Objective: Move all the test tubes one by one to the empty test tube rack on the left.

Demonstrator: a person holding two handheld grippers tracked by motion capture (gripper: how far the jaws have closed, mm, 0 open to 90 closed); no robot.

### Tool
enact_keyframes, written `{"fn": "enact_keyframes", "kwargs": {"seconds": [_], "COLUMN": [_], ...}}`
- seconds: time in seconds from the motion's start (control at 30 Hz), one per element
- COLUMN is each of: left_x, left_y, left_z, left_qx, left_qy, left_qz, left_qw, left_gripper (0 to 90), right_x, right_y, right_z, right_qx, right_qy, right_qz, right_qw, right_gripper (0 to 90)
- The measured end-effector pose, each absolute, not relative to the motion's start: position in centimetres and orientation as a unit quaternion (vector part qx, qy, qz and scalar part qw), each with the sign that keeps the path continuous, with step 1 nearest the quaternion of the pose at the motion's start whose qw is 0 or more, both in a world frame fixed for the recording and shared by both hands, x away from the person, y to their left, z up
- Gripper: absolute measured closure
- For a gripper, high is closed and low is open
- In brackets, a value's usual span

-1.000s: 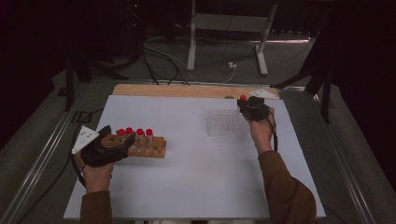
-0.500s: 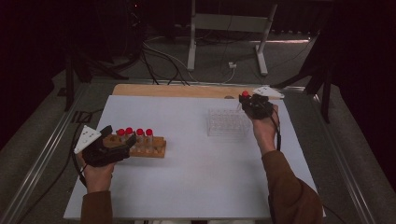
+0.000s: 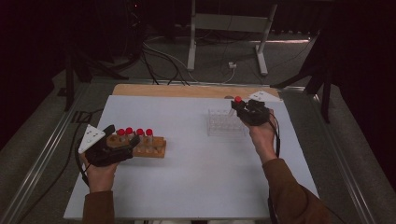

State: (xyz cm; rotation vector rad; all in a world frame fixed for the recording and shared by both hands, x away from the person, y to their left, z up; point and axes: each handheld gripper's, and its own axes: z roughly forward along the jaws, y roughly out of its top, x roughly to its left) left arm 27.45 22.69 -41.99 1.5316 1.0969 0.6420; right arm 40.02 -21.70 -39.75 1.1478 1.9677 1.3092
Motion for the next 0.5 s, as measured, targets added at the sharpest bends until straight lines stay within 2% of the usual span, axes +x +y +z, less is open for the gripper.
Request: {"fn": "enact_keyframes", "kwargs": {"seconds": [0.5], "left_x": [27.6], "left_y": [20.6], "left_z": [-41.8], "left_qx": [0.658], "left_qy": [0.439], "left_qz": [0.266], "left_qw": [0.551], "left_gripper": [0.7], "right_x": [37.8], "right_y": [-18.8], "right_z": [-40.1], "right_qx": [0.376], "right_qy": [0.760], "right_qz": [0.491], "right_qw": [0.199], "right_gripper": [75.1]}}
